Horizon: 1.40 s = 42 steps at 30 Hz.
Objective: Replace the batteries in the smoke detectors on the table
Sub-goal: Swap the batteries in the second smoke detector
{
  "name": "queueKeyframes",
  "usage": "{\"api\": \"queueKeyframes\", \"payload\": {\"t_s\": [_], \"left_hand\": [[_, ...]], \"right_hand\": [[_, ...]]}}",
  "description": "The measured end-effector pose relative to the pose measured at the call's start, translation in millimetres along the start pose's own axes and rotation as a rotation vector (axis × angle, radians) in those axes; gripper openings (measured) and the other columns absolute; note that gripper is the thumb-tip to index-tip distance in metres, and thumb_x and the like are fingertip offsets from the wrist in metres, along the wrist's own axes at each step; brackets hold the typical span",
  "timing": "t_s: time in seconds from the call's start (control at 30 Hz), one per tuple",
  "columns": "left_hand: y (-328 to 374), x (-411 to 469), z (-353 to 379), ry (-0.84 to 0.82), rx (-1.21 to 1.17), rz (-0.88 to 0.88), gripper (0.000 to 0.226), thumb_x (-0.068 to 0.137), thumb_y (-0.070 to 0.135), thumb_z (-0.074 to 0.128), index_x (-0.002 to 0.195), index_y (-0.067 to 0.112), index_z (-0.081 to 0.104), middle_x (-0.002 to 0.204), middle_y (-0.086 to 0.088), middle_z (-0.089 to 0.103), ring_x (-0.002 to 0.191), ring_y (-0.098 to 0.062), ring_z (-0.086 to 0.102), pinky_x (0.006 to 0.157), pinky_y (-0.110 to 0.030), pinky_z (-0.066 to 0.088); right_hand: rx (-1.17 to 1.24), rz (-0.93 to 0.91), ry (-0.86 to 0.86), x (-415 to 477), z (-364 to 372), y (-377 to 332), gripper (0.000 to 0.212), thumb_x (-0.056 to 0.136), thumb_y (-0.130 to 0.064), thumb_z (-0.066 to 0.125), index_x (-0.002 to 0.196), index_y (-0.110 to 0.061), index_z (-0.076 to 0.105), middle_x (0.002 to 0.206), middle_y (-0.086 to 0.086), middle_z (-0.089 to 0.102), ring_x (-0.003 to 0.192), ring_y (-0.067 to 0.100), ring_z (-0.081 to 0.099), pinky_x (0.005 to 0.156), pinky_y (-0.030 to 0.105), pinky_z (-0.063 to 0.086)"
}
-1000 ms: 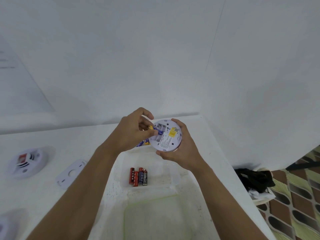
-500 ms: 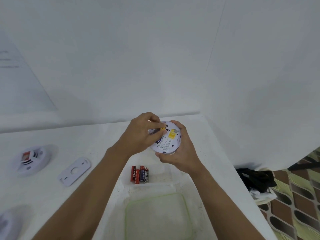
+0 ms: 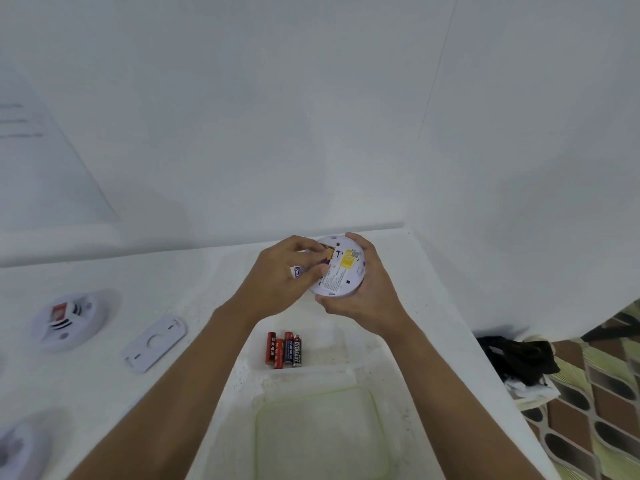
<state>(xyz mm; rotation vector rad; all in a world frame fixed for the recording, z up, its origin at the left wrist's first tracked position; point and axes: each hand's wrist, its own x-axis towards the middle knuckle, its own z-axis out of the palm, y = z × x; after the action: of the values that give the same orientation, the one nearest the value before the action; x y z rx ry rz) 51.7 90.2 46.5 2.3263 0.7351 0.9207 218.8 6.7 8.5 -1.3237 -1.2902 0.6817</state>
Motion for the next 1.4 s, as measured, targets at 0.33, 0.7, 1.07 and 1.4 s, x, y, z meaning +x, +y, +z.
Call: {"api": "queueKeyframes", "payload": {"t_s": [0.33, 0.7, 1.07, 1.4], "left_hand": [[-33, 28, -12, -0.034, 0.234, -0.335, 0.017, 0.091, 0.017, 0.066, 0.105, 0.016, 0.076, 0.104, 0.002, 0.073, 0.083, -0.005, 0.063, 0.073, -0.004, 0.040], [-58, 51, 23, -0.560, 0.514, -0.461, 0.048, 0.086, 0.030, 0.072, 0.131, 0.016, 0.061, 0.122, -0.005, 0.067, 0.112, -0.022, 0.060, 0.087, -0.029, 0.048], [-60, 48, 19, -0.554, 0.552, -0.409, 0.012, 0.085, 0.026, 0.062, 0.077, 0.024, 0.070, 0.076, -0.010, 0.060, 0.055, -0.015, 0.041, 0.053, -0.020, 0.032], [-19, 20, -7, -0.091, 0.051, -0.571, 0.020, 0.091, 0.016, 0.058, 0.081, 0.026, 0.072, 0.059, 0.026, 0.066, 0.056, -0.014, 0.061, 0.062, -0.026, 0.054]], "right_hand": [[0.087, 0.047, 0.086, 6, -16, -10, 0.085, 0.068, 0.014, 0.084, 0.128, -0.029, 0.044, 0.123, -0.021, 0.061, 0.117, -0.002, 0.060, 0.084, 0.032, 0.059], [0.054, 0.089, 0.115, 4, -22, 4, 0.090, 0.065, 0.002, 0.090, 0.138, -0.019, 0.041, 0.129, -0.012, 0.054, 0.117, -0.008, 0.056, 0.095, 0.023, 0.053], [0.028, 0.046, 0.102, -3, -24, -2, 0.073, 0.067, 0.018, 0.082, 0.109, -0.033, 0.051, 0.109, -0.016, 0.058, 0.101, -0.015, 0.059, 0.078, 0.014, 0.054], [0.079, 0.105, 0.065, -11, -19, 1, 0.088, 0.067, 0.009, 0.086, 0.130, -0.034, 0.041, 0.129, -0.009, 0.054, 0.112, -0.008, 0.057, 0.075, 0.021, 0.057]]}}
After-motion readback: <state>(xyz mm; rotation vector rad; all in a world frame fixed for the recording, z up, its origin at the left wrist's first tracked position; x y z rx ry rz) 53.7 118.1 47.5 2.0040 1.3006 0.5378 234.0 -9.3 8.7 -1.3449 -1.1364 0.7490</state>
